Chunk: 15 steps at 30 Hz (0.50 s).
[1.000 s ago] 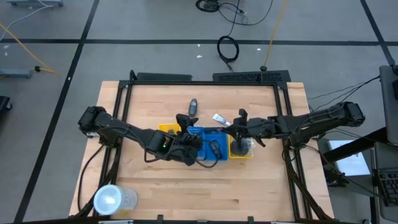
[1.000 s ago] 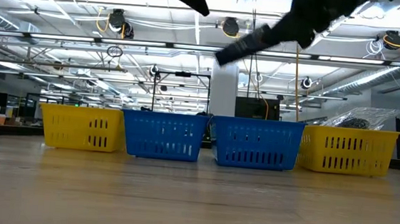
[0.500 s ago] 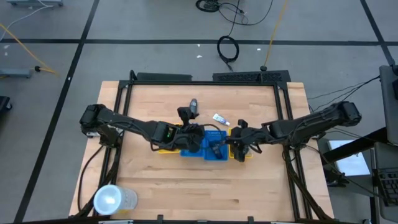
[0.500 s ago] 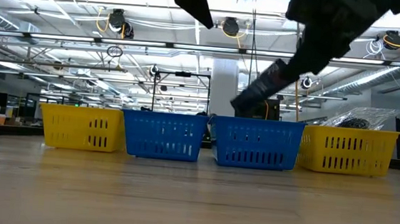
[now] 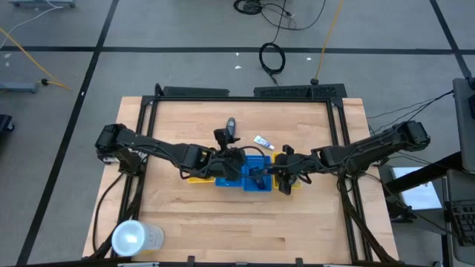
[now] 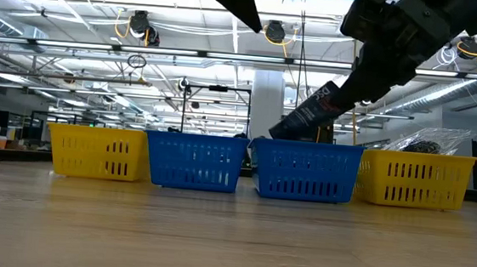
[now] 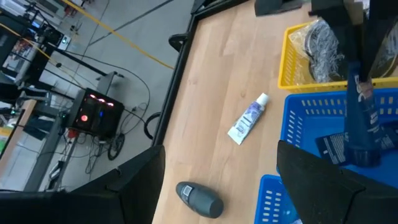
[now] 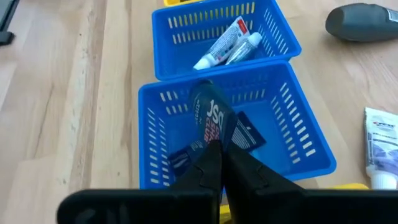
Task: Pick & Place Travel size toiletries
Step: Put the blue shaving cream into the right blue basket
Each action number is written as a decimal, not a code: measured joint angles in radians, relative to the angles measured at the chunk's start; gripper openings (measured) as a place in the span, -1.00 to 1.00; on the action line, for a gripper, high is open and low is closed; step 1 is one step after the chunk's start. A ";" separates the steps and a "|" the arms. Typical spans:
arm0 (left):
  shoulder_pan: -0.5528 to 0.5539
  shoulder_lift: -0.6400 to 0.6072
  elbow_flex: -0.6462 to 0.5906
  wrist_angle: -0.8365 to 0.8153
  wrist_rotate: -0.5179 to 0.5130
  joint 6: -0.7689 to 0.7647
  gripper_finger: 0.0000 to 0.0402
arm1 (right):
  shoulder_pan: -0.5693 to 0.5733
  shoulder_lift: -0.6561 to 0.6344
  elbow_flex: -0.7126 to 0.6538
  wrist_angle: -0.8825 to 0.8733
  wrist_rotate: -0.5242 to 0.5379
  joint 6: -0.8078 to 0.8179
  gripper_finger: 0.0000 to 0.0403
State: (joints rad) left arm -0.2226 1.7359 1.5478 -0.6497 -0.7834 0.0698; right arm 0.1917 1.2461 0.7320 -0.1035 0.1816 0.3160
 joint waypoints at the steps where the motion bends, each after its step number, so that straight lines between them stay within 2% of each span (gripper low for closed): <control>1: 0.000 0.000 0.000 0.006 0.000 0.005 0.50 | 0.000 0.000 -0.008 0.015 -0.002 -0.009 -1.00; 9: 0.001 0.000 0.000 0.014 0.000 0.010 0.50 | -0.003 0.000 -0.054 0.145 -0.004 -0.033 -0.89; 15: 0.001 0.000 0.000 0.014 0.000 0.009 0.50 | -0.003 0.000 -0.062 0.146 -0.004 -0.033 -0.75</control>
State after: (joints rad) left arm -0.2218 1.7359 1.5482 -0.6357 -0.7830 0.0791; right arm 0.1890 1.2461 0.6704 0.0424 0.1780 0.2829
